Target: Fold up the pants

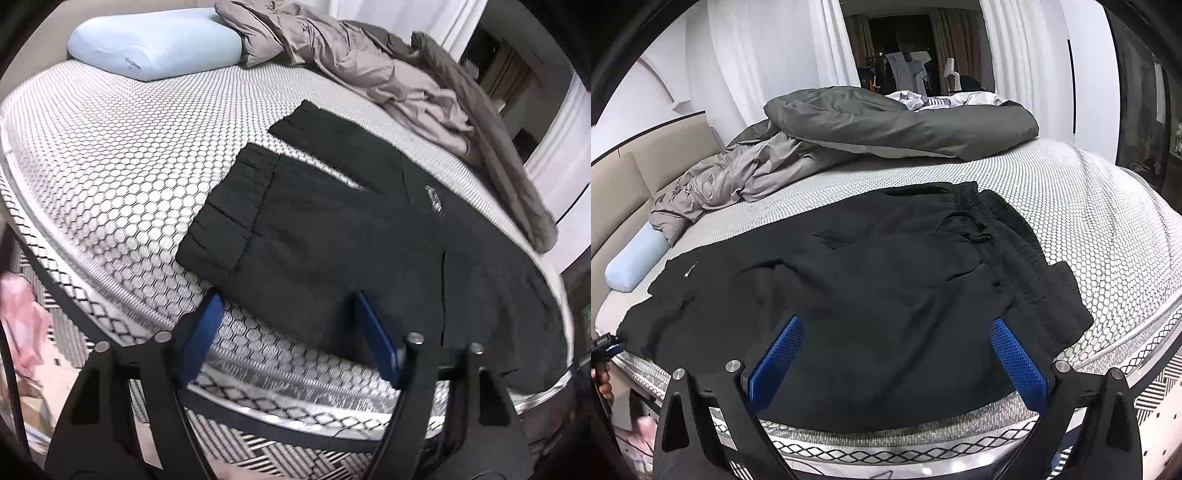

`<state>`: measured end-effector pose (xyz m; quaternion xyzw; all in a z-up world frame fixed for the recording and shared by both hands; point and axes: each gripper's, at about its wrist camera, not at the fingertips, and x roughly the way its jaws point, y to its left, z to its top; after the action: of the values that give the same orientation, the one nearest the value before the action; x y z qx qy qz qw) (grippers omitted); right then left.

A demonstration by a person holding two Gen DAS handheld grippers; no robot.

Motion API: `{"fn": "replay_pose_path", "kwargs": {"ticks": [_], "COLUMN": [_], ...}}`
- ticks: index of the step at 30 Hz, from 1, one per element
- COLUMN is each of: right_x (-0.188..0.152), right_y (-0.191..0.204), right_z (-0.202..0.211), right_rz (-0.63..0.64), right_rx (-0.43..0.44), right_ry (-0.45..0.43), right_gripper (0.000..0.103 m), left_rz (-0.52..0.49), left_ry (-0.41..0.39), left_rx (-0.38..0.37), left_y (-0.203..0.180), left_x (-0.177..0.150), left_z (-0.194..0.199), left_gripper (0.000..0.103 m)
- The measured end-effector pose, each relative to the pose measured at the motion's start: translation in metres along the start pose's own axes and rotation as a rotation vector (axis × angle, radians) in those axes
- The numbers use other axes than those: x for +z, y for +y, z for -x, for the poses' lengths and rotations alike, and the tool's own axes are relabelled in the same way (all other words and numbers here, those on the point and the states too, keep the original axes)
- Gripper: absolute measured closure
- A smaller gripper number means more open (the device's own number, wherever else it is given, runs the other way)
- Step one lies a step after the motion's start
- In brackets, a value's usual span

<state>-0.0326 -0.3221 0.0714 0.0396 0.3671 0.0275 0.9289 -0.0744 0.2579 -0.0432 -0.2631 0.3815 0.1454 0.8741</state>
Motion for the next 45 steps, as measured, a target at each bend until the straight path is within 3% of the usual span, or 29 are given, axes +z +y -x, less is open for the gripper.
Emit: {"fn": "replay_pose_path", "kwargs": {"ticks": [5, 7, 9, 13, 15, 18, 21, 23, 25, 26, 27, 28, 29, 31, 34, 37, 41, 42, 45], "right_x": [-0.005, -0.007, -0.007, -0.008, -0.008, -0.01, -0.013, -0.015, -0.009, -0.002, 0.004, 0.012, 0.019, 0.026, 0.018, 0.007, 0.012, 0.014, 0.025], "right_y": [-0.002, -0.005, -0.011, -0.036, -0.057, -0.089, -0.121, -0.137, -0.137, -0.131, -0.127, -0.122, -0.119, -0.119, -0.137, -0.135, -0.124, -0.122, -0.112], "right_z": [-0.006, -0.008, -0.008, 0.001, 0.011, 0.014, -0.002, -0.019, -0.029, -0.031, -0.031, -0.029, -0.025, -0.015, -0.023, -0.048, -0.018, -0.009, 0.008], "right_rz": [0.014, 0.005, -0.015, -0.077, -0.115, -0.191, -0.313, -0.412, -0.416, -0.378, -0.352, -0.32, -0.3, -0.276, -0.28, -0.264, -0.261, -0.257, -0.221], "right_rx": [-0.009, -0.008, -0.009, -0.025, -0.058, -0.078, -0.022, 0.059, 0.08, 0.048, 0.036, 0.016, -0.016, -0.062, -0.177, -0.221, -0.253, -0.269, -0.272], "right_ry": [0.016, 0.021, 0.015, -0.003, -0.019, -0.014, 0.013, 0.043, 0.048, 0.041, 0.033, 0.027, 0.014, -0.005, 0.06, 0.165, 0.05, 0.02, -0.018], "right_gripper": [0.0, 0.0, 0.0, 0.0, 0.0, 0.0, 0.001, 0.022, 0.033, 0.051, 0.059, 0.082, 0.091, 0.092, 0.092, 0.086, 0.048, 0.045, 0.035], "left_rz": [-0.083, -0.056, -0.053, -0.046, 0.009, -0.017, -0.033, -0.028, -0.034, -0.04, -0.044, -0.05, -0.057, -0.077, -0.057, -0.07, -0.042, -0.034, -0.017], "left_ry": [-0.034, -0.021, -0.04, -0.109, -0.088, -0.09, -0.086, -0.086, -0.091, -0.094, -0.096, -0.099, -0.107, -0.092, -0.023, -0.055, -0.068, -0.093, -0.146], "left_rx": [0.046, 0.06, 0.079, 0.148, 0.13, 0.166, 0.185, 0.187, 0.188, 0.191, 0.191, 0.19, 0.188, 0.211, 0.205, 0.205, 0.201, 0.208, 0.214], "left_y": [-0.02, -0.019, -0.029, -0.023, -0.014, -0.019, -0.026, -0.026, -0.029, -0.029, -0.026, -0.027, -0.028, -0.029, -0.021, -0.027, -0.021, -0.018, -0.014], "left_x": [0.014, 0.025, 0.033, 0.043, 0.044, 0.042, 0.041, 0.042, 0.043, 0.042, 0.036, 0.036, 0.035, 0.032, 0.024, 0.022, 0.024, 0.025, 0.032], "left_z": [-0.007, -0.019, -0.026, -0.021, -0.023, -0.029, -0.031, -0.029, -0.027, -0.025, -0.017, -0.015, -0.011, -0.013, -0.031, -0.024, -0.001, 0.007, 0.027], "left_gripper": [0.045, 0.06, 0.098, 0.1, 0.1, 0.1, 0.1, 0.1, 0.1, 0.1, 0.1, 0.1, 0.1, 0.1, 0.097, 0.093, 0.047, 0.037, 0.023]}}
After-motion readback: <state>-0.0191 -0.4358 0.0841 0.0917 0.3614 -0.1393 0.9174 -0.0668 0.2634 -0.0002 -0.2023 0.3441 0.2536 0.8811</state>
